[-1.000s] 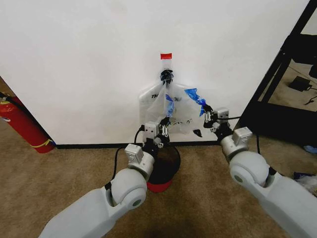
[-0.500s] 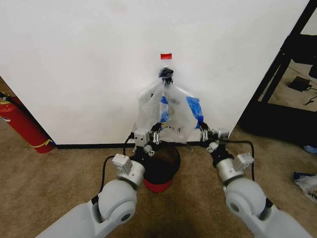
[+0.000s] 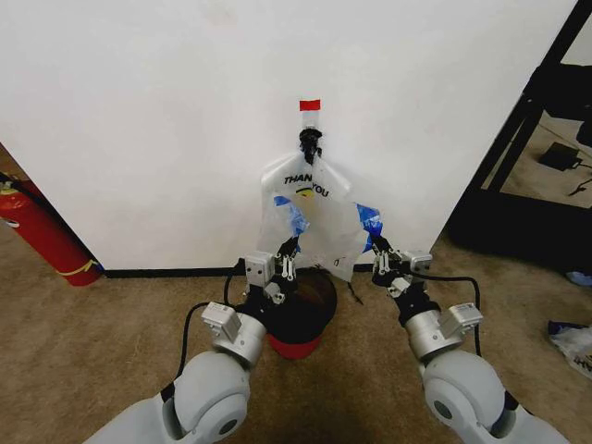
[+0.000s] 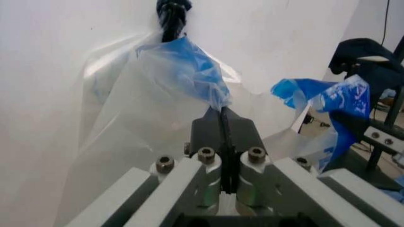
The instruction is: Pick up the garbage bag from the wall and place it over the trash bin.
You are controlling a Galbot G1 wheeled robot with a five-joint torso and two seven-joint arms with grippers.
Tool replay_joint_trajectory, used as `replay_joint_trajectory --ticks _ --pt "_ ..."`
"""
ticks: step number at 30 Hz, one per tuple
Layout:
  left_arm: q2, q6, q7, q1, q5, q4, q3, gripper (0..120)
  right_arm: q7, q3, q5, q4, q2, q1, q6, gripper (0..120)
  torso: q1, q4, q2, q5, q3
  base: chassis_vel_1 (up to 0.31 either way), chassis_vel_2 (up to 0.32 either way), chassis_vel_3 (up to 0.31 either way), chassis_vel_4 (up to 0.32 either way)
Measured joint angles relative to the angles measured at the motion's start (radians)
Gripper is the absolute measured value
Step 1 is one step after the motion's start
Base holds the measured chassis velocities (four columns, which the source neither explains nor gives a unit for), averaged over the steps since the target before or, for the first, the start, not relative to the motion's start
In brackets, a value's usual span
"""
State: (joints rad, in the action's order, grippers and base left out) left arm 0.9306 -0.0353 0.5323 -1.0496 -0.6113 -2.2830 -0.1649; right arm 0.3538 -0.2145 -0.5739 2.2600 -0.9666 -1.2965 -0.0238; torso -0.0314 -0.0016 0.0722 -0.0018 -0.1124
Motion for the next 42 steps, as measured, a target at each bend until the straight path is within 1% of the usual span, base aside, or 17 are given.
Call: replay_joint_trajectory --ticks 4,6,9,10,13,18,22,27,31,32,35,38,39,40,42 --pt "0.000 -0.007 0.001 0.010 -0.002 -0.011 0.000 0 0.018 0.000 -0.007 0.028 0.001 0.011 -0.009 0 0.000 0.0000 0.000 0.0000 0.000 0.000 0.000 0.000 0.000" --pt "0.000 -0.025 0.002 0.036 -0.019 -0.041 -0.005 0 0.049 -0.001 -0.041 0.081 0.008 0.040 -0.040 0 0.000 0.0000 0.000 0.0000 0.000 0.000 0.000 0.000 0.000" --pt "-0.001 -0.037 0.002 0.052 -0.031 -0.057 -0.009 0 0.063 -0.006 -0.068 0.108 0.015 0.059 -0.056 0 0.000 0.0000 0.000 0.0000 0.000 0.000 0.000 0.000 0.000" --pt "-0.004 -0.053 0.005 0.082 -0.053 -0.079 -0.018 0 0.074 -0.016 -0.103 0.135 0.029 0.080 -0.074 0 0.000 0.0001 0.000 -0.0001 0.000 0.000 0.000 0.000 0.000" --pt "-0.011 -0.068 0.011 0.128 -0.092 -0.103 -0.032 0 0.085 -0.034 -0.158 0.161 0.056 0.103 -0.086 0 0.000 -0.0001 0.000 0.0000 0.000 0.000 0.000 0.000 0.000" --pt "-0.013 -0.072 0.015 0.153 -0.113 -0.106 -0.045 0 0.093 -0.047 -0.192 0.164 0.067 0.120 -0.087 0 0.000 0.0000 0.000 0.0001 0.000 0.000 0.000 0.000 0.000" --pt "0.007 -0.070 0.016 0.154 -0.113 -0.076 -0.056 0 0.102 -0.036 -0.207 0.151 0.055 0.139 -0.090 0 0.000 0.0000 0.000 0.0000 0.000 0.000 0.000 0.000 0.000" --pt "0.056 -0.070 0.030 0.156 -0.120 -0.027 -0.059 0 0.113 0.002 -0.217 0.105 0.021 0.181 -0.094 0 0.000 -0.0001 0.000 0.0000 0.000 0.000 0.000 0.000 0.000" --pt "0.050 -0.044 0.016 0.130 -0.102 0.025 -0.031 0 0.116 0.050 -0.217 0.027 -0.042 0.211 -0.088 0 0.000 -0.0001 0.000 0.0000 0.000 0.000 0.000 0.000 0.000" --pt "0.050 -0.044 0.016 0.130 -0.102 0.025 -0.031 0 0.116 0.050 -0.217 0.027 -0.042 0.211 -0.088 0 0.000 -0.0001 0.000 0.0000 0.000 0.000 0.000 0.000 0.000" --pt "0.034 -0.034 0.017 0.101 -0.087 0.047 0.007 0 0.117 0.094 -0.202 -0.039 -0.098 0.238 -0.082 0 0.000 0.0002 0.000 -0.0001 0.000 0.000 0.000 0.000 0.000" --pt "0.014 -0.058 0.040 0.080 -0.080 0.038 0.033 0 0.133 0.135 -0.202 -0.065 -0.132 0.267 -0.084 0 0.000 0.0001 0.000 -0.0002 0.000 0.000 0.000 0.000 0.000" --pt "0.001 -0.071 0.051 0.066 -0.090 0.021 0.046 0 0.152 0.161 -0.207 -0.072 -0.150 0.284 -0.091 0 0.000 0.0001 0.000 -0.0003 0.000 0.000 0.000 0.000 0.000" --pt "0.001 -0.071 0.051 0.066 -0.090 0.021 0.046 0 0.152 0.161 -0.207 -0.072 -0.150 0.284 -0.091 0 0.000 0.0001 0.000 -0.0003 0.000 0.000 0.000 0.000 0.000" --pt "-0.012 -0.083 0.066 0.034 -0.109 -0.004 0.064 0 0.183 0.193 -0.218 -0.081 -0.175 0.299 -0.103 0 0.000 0.0002 0.000 -0.0002 0.000 0.000 0.000 0.000 0.000"
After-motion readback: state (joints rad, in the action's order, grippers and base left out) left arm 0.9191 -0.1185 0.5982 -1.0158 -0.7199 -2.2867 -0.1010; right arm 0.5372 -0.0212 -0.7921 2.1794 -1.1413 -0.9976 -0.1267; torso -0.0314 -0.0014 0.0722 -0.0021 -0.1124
